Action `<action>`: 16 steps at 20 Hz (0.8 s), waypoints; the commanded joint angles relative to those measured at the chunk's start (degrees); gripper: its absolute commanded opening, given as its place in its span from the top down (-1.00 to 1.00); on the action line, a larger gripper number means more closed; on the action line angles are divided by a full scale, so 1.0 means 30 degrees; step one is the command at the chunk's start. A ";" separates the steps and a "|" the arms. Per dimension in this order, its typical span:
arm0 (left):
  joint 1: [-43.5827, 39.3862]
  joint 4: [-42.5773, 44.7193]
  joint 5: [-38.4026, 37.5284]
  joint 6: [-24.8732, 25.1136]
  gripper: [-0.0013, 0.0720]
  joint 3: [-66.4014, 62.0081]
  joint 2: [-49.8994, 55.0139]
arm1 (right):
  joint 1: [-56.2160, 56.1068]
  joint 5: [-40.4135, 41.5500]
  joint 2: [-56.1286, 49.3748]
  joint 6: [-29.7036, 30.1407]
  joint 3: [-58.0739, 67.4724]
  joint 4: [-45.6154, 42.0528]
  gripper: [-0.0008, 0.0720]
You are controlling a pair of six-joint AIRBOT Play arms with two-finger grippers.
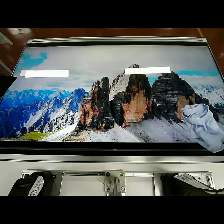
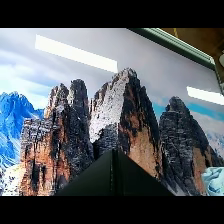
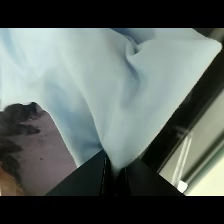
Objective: Fold the shirts.
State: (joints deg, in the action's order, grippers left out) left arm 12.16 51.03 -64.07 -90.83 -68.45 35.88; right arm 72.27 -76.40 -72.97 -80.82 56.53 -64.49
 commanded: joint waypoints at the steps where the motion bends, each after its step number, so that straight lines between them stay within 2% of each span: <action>1: 0.0007 0.0022 0.0095 0.0044 0.86 0.0000 0.0000 | 0.1807 0.0532 0.1537 -0.0058 -0.4065 0.0197 0.84; 7: 0.0000 0.0015 0.0189 0.0044 0.86 0.0000 0.0000 | 0.1843 0.1166 0.3096 -0.0044 -0.6666 -0.0168 0.83; 8: 0.0007 0.0015 0.0182 0.0044 0.86 0.0000 -0.0007 | 0.1851 0.1129 0.3089 0.0117 -0.6659 -0.0386 0.65; 9: 0.0000 0.0015 0.0182 0.0036 0.86 0.0000 -0.0022 | 0.1843 0.0947 0.3089 0.0248 -0.6594 -0.0889 -0.07; 10: 0.0000 0.0015 0.0189 0.0036 0.86 0.0000 -0.0015 | 0.1843 0.0466 0.3089 0.0685 -0.6426 -0.1224 -0.90; 12: 0.0007 0.0138 0.0189 0.0117 0.86 0.0000 0.0066 | 0.1843 -0.0918 0.3133 0.0554 -0.5523 -0.1668 -0.91; 14: 0.0007 0.0306 0.0189 0.0954 0.86 0.0007 0.0372 | 0.1770 -0.2186 0.3563 -0.0299 -0.3643 -0.1596 -0.90; 16: 0.0000 0.0372 0.0175 0.1698 0.86 0.0000 0.1231 | 0.1377 -0.1865 0.4503 -0.0641 -0.0962 -0.0568 -0.90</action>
State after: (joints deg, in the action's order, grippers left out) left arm 12.14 51.68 -63.53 -88.62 -68.45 37.45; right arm 77.28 -80.14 -61.91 -81.01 46.00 -68.14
